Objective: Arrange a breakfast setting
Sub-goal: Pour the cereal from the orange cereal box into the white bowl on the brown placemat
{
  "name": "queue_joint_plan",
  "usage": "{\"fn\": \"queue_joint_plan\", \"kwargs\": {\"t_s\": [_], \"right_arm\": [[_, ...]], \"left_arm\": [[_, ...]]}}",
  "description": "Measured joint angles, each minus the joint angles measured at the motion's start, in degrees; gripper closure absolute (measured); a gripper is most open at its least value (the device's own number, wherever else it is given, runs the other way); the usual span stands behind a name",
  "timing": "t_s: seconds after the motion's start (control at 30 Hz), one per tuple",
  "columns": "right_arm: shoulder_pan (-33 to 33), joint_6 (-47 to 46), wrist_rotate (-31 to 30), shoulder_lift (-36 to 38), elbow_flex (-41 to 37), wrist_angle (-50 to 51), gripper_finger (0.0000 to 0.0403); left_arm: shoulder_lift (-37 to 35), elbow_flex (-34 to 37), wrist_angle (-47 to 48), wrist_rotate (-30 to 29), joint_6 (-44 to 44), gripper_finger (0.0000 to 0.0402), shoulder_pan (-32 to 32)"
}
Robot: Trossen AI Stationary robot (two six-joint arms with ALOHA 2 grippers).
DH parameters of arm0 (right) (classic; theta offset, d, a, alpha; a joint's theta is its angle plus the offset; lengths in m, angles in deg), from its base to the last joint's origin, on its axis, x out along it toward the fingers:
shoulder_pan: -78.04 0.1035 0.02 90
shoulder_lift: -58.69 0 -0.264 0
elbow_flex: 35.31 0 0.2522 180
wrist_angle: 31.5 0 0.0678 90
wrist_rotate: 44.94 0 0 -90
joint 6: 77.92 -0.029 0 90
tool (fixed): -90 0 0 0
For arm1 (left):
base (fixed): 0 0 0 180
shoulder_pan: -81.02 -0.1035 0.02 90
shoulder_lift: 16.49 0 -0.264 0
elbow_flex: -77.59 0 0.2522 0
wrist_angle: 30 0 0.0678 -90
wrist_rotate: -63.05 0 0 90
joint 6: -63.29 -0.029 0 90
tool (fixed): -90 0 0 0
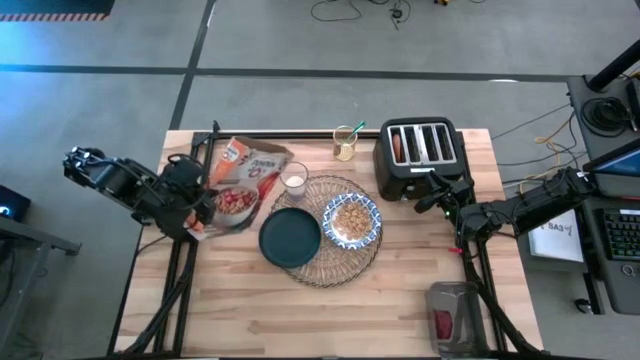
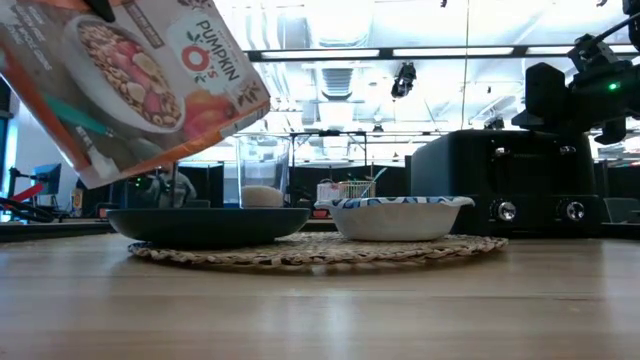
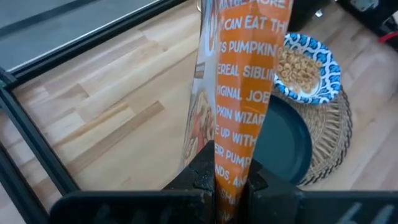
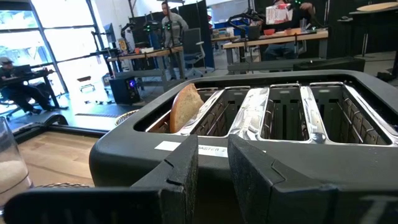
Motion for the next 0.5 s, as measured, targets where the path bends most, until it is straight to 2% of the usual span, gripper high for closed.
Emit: {"fn": "queue_joint_plan", "kwargs": {"t_s": [0.13, 0.23, 0.5], "right_arm": [[0.0, 0.0, 0.0, 0.0, 0.0, 0.0, 0.0323], [0.0, 0.0, 0.0, 0.0, 0.0, 0.0, 0.0323], [0.0, 0.0, 0.0, 0.0, 0.0, 0.0, 0.0323]], "left_arm": [[-1.8, 0.0, 0.0, -0.2, -0.9, 0.0401, 0.0], [-2.9, 0.0, 0.0, -3.0, -1.1, 0.0401, 0.0], [-4.5, 2.0, 0.0, -18.0, -3.4, 0.0401, -0.2]]}}
